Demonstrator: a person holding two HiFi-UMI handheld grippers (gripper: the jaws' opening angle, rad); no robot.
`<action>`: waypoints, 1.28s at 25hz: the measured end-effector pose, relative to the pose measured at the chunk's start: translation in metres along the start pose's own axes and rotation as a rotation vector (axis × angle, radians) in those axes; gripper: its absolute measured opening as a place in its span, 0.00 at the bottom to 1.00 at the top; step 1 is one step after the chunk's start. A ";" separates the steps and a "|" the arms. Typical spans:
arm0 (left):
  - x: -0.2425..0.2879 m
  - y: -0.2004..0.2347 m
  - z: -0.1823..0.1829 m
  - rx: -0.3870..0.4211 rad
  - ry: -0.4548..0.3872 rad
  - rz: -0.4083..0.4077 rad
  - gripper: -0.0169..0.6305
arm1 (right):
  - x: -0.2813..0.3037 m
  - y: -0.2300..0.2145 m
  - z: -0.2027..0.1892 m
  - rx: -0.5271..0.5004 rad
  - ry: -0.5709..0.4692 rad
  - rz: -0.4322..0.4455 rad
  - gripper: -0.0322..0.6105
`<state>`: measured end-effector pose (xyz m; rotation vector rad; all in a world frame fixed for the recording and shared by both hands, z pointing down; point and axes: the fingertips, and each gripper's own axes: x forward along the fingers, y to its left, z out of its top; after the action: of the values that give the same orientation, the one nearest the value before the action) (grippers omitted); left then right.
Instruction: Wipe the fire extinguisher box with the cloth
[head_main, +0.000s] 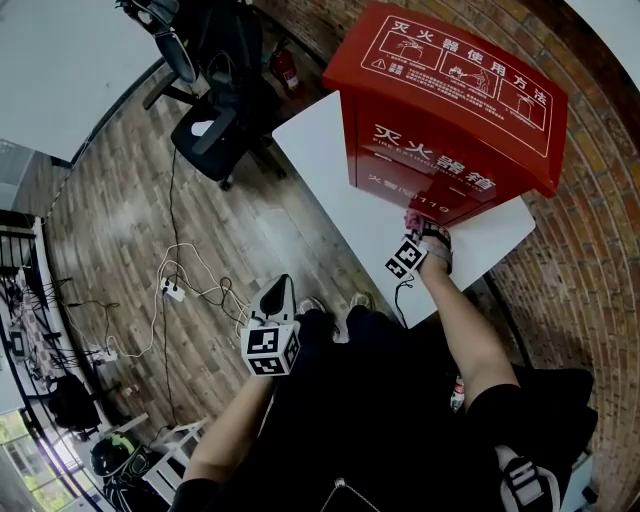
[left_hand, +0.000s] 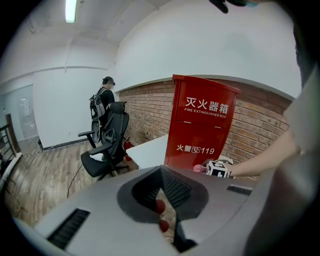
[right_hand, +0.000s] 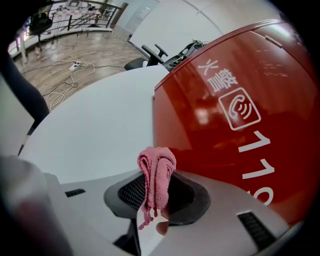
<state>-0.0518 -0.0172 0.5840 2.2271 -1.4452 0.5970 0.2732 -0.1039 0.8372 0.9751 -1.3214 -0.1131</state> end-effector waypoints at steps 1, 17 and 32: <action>0.000 0.000 -0.001 0.000 0.002 0.002 0.07 | 0.002 0.002 0.000 0.007 0.003 0.007 0.22; 0.005 0.001 -0.003 0.017 0.029 0.000 0.07 | 0.018 0.016 -0.005 0.001 0.022 0.012 0.22; 0.012 -0.014 0.001 0.062 0.033 -0.058 0.07 | 0.015 0.016 -0.065 0.025 0.055 0.005 0.22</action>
<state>-0.0342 -0.0215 0.5891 2.2878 -1.3582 0.6650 0.3255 -0.0681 0.8637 0.9899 -1.2775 -0.0659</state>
